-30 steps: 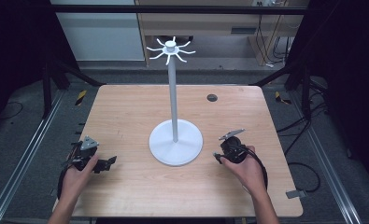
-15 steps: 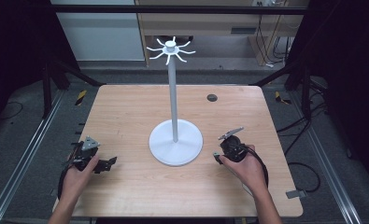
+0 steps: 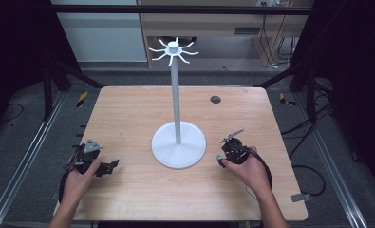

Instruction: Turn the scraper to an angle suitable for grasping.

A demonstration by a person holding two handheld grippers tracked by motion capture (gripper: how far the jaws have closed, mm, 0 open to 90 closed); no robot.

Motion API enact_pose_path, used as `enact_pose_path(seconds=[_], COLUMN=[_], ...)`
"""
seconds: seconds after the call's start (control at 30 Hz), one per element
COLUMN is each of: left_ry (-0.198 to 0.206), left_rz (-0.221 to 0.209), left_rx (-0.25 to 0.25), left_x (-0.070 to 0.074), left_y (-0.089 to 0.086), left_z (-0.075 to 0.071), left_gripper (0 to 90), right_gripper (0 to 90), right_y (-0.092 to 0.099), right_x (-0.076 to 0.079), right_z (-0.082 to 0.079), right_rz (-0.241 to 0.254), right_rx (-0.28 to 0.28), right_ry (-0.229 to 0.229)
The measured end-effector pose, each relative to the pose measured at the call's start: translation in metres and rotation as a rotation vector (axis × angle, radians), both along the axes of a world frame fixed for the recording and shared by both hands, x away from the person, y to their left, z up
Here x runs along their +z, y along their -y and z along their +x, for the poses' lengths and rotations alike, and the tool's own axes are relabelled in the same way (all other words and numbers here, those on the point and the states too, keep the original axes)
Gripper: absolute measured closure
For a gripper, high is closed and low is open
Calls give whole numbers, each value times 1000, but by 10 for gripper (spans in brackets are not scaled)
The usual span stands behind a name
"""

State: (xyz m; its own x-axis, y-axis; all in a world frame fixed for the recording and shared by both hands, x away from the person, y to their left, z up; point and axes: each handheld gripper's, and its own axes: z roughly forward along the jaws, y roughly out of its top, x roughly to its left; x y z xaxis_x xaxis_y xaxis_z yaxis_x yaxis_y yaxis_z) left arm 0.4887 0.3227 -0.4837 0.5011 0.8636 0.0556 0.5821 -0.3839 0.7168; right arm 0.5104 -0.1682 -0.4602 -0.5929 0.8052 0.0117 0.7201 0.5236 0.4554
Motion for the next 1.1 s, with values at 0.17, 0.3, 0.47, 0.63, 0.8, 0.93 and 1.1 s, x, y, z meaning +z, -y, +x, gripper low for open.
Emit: enact_pose_path(seconds=[0.17, 0.3, 0.47, 0.63, 0.8, 0.93, 1.1], left_ry=[-1, -2, -1, 1, 1, 0, 1], left_rz=[4, 7, 9, 10, 10, 9, 11], left_rx=[-5, -9, -11, -10, -12, -12, -13], left_x=[0, 0, 0, 0, 0, 0, 0], left_y=[0, 1, 2, 1, 2, 2, 2], left_z=[0, 0, 0, 0, 0, 0, 0], left_gripper=[27, 28, 28, 28, 28, 28, 28], right_gripper=[577, 589, 609, 628, 646, 658, 670], right_y=[-1, -2, -4, -4, -5, -5, -4], right_x=[-2, -4, -7, -8, -7, -7, -10], right_z=[3, 6, 11, 12, 14, 15, 17], right_rz=[-30, -40, -53, -55, -53, -59, -64], right_rx=[-4, -2, 0, -8, -2, 1, -1], right_ry=[-22, -38, -62, -71, -77, -83, -91])
